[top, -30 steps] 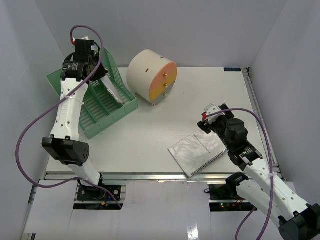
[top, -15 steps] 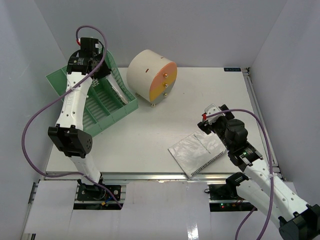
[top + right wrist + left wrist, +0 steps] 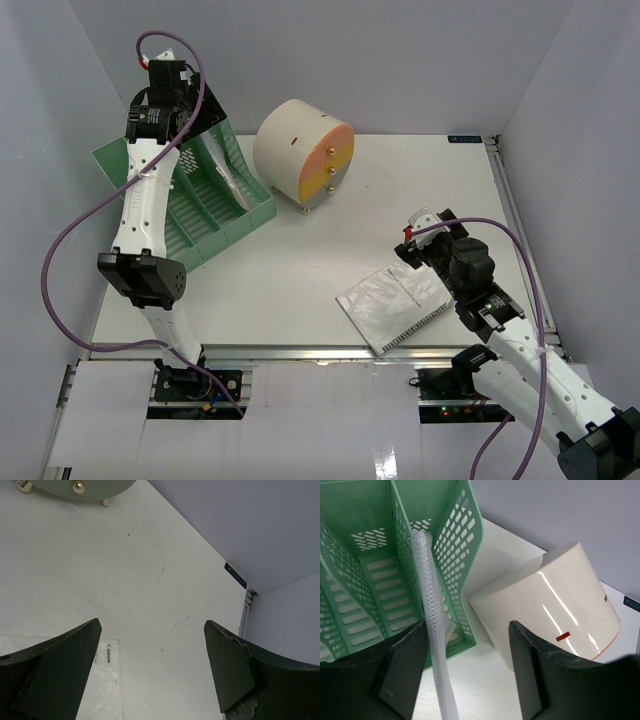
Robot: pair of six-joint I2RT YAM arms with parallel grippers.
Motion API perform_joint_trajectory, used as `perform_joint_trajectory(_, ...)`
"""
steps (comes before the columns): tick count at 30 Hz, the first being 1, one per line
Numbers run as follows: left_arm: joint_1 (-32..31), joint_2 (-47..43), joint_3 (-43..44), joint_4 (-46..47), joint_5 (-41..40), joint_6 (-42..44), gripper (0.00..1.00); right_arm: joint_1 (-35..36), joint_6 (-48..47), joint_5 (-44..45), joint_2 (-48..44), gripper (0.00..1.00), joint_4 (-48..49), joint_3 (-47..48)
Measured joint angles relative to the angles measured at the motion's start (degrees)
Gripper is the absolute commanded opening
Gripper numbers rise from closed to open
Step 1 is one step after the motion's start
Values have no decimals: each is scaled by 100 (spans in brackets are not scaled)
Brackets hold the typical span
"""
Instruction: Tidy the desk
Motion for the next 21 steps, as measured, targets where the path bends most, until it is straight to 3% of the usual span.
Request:
perform_joint_trajectory(5, 0, -160, -346, 284, 33, 35, 45, -35, -2, -4, 57, 90, 0, -1)
perform_joint_trajectory(8, 0, -474, -1056, 512, 76, 56, 21, -71, 0, -4, 62, 90, 2, -1)
perform_joint_trajectory(11, 0, -632, -1505, 603, 96, 66, 4, -83, 0, -2, 72, 90, 0, -1)
perform_joint_trajectory(17, 7, -654, -1601, 721, 93, 72, 0, -115, 0, -7, 92, 90, 0, -1)
perform_joint_trajectory(21, 51, -368, -1096, 513, 93, 69, 0, -129, 0, -6, 95, 90, 2, -1)
